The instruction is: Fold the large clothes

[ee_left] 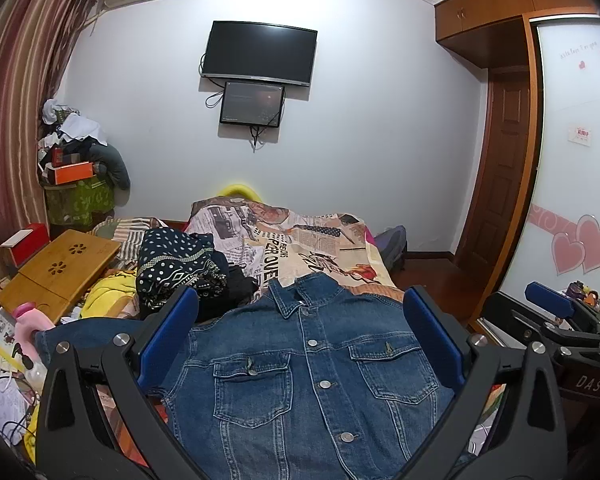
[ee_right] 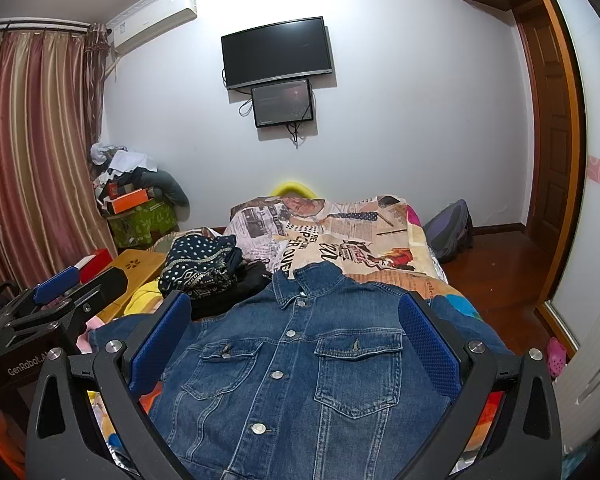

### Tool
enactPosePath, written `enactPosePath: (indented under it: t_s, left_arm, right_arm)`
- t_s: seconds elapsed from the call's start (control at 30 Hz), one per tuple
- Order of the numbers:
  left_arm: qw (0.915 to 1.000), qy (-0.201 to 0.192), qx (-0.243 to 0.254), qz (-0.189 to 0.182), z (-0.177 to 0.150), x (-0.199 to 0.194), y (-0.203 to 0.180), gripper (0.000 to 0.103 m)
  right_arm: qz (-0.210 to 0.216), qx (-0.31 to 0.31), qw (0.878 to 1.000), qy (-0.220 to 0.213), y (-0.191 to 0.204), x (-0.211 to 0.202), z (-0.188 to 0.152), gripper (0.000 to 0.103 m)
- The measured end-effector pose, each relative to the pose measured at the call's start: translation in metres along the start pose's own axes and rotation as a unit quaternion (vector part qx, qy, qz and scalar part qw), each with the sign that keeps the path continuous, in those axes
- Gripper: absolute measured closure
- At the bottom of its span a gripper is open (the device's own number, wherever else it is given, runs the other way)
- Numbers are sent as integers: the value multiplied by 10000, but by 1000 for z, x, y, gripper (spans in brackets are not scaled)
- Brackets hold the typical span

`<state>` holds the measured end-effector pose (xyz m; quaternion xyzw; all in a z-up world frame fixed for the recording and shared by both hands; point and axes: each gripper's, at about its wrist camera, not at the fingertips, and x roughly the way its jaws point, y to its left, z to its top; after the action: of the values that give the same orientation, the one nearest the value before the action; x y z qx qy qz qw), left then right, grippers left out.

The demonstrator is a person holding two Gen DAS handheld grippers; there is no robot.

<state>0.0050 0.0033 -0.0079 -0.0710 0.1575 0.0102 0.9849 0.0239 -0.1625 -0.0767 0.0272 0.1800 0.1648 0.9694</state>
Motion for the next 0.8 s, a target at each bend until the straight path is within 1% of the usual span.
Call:
enactPosePath:
  t_s: [0.8]
  left_arm:
    - [10000,49,-26,-22,-2,3,2,0]
  right_arm:
    - [-9,1,10000,7,0,-1,0,0]
